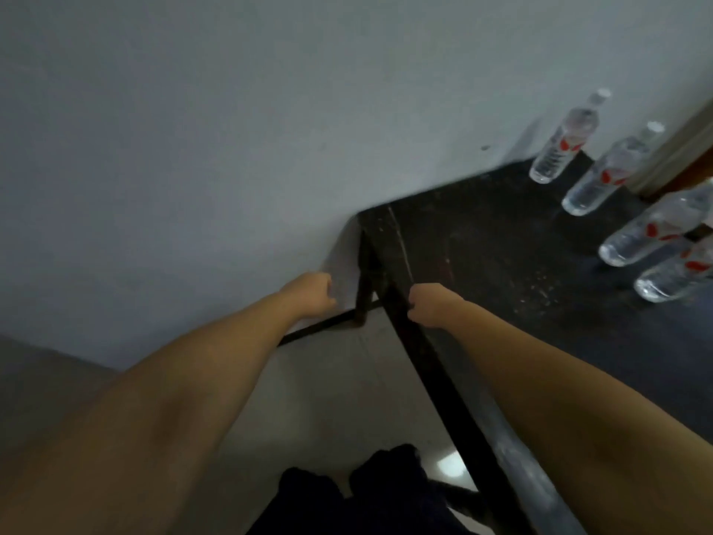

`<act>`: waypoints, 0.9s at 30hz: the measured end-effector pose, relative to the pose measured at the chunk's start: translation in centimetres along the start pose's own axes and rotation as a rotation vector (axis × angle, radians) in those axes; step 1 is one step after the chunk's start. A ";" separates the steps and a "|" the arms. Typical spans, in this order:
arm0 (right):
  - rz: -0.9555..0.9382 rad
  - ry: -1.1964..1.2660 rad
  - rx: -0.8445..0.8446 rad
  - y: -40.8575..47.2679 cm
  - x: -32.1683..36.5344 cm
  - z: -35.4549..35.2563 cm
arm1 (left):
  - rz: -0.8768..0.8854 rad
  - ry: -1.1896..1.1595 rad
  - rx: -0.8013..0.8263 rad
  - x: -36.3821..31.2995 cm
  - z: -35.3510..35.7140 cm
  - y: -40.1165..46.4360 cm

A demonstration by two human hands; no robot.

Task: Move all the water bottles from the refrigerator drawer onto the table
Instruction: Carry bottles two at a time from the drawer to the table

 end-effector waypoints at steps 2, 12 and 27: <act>-0.054 -0.035 0.014 0.3 4.1 0.5 | -0.052 -0.017 -0.017 4.0 -1.3 -1.8; -0.342 -0.425 0.018 0.2 23.6 4.0 | -0.258 -0.236 -0.125 19.2 -2.8 -12.1; -0.970 -0.907 0.028 -3.5 44.4 10.3 | -0.875 -0.738 -0.518 30.8 3.8 -28.7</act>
Point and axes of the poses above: each hand's wrist, its own y-axis towards the middle knuckle, its own z-axis out of the palm, x = y × z, the point moved 8 cm from there along y, towards the middle knuckle, and after that the axes turned 10 degrees about -y, right-handed, at the moved point
